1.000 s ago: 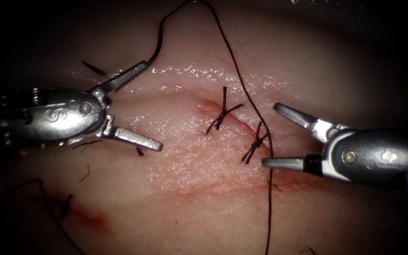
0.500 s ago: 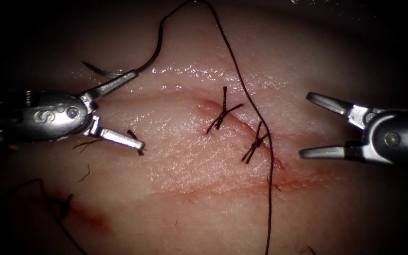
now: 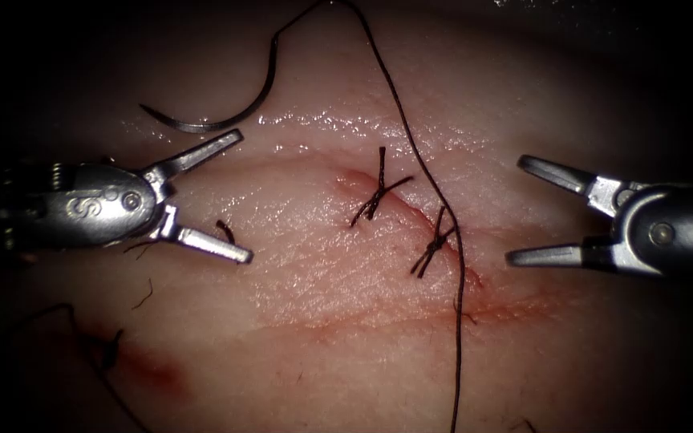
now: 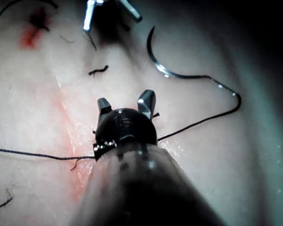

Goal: Wound Closure

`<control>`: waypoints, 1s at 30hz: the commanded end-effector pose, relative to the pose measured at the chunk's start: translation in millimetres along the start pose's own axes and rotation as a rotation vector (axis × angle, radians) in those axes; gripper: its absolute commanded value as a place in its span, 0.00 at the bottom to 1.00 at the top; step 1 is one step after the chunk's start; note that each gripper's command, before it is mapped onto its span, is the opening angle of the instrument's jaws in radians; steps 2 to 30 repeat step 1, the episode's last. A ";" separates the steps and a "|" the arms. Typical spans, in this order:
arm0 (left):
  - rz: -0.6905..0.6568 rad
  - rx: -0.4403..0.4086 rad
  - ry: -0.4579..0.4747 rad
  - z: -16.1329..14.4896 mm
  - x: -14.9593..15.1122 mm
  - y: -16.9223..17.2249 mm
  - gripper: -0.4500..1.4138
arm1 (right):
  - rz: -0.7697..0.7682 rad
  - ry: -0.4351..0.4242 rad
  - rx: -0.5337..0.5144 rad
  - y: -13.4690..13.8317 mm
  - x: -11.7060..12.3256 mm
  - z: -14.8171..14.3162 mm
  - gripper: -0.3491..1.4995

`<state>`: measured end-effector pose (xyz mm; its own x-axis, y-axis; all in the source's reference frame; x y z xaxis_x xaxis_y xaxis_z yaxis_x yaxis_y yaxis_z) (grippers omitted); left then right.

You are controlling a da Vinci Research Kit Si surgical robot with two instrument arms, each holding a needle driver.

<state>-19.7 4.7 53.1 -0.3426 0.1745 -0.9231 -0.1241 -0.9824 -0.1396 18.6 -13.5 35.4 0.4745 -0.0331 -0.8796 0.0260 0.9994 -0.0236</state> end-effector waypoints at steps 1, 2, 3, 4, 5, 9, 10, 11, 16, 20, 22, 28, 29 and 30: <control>0.000 -0.002 -0.002 0.7 -0.4 0.2 0.72 | -0.001 0.003 0.000 -0.1 0.2 0.9 0.71; 0.000 -0.002 -0.002 0.7 -0.4 0.2 0.72 | -0.001 0.003 0.000 -0.1 0.2 0.9 0.71; 0.000 -0.002 -0.002 0.7 -0.4 0.2 0.72 | -0.001 0.003 0.000 -0.1 0.2 0.9 0.71; 0.000 -0.002 -0.002 0.7 -0.4 0.2 0.72 | -0.001 0.003 0.000 -0.1 0.2 0.9 0.71; 0.000 -0.002 -0.002 0.7 -0.4 0.2 0.72 | -0.001 0.003 0.000 -0.1 0.2 0.9 0.71; 0.000 -0.002 -0.002 0.7 -0.4 0.2 0.72 | -0.001 0.003 0.000 -0.1 0.2 0.9 0.71; 0.000 -0.002 -0.002 0.7 -0.4 0.2 0.72 | -0.001 0.003 0.000 -0.1 0.2 0.9 0.71; 0.000 -0.002 -0.002 0.7 -0.4 0.2 0.72 | -0.001 0.003 0.000 -0.1 0.2 0.9 0.71; 0.000 -0.002 -0.002 0.7 -0.4 0.2 0.72 | -0.001 0.003 0.000 -0.1 0.2 0.9 0.71; 0.000 -0.002 -0.002 0.7 -0.4 0.2 0.72 | -0.001 0.003 0.000 -0.1 0.2 0.9 0.71; 0.000 -0.002 -0.002 0.7 -0.4 0.2 0.72 | -0.001 0.003 0.000 -0.1 0.2 0.9 0.71; 0.000 -0.002 -0.002 0.7 -0.4 0.2 0.72 | -0.001 0.003 0.000 -0.1 0.2 0.9 0.71; 0.000 -0.002 -0.002 0.7 -0.4 0.2 0.72 | -0.001 0.003 0.000 -0.1 0.2 0.9 0.71; 0.000 -0.002 -0.002 0.7 -0.4 0.2 0.72 | -0.001 0.003 0.000 -0.1 0.2 0.9 0.71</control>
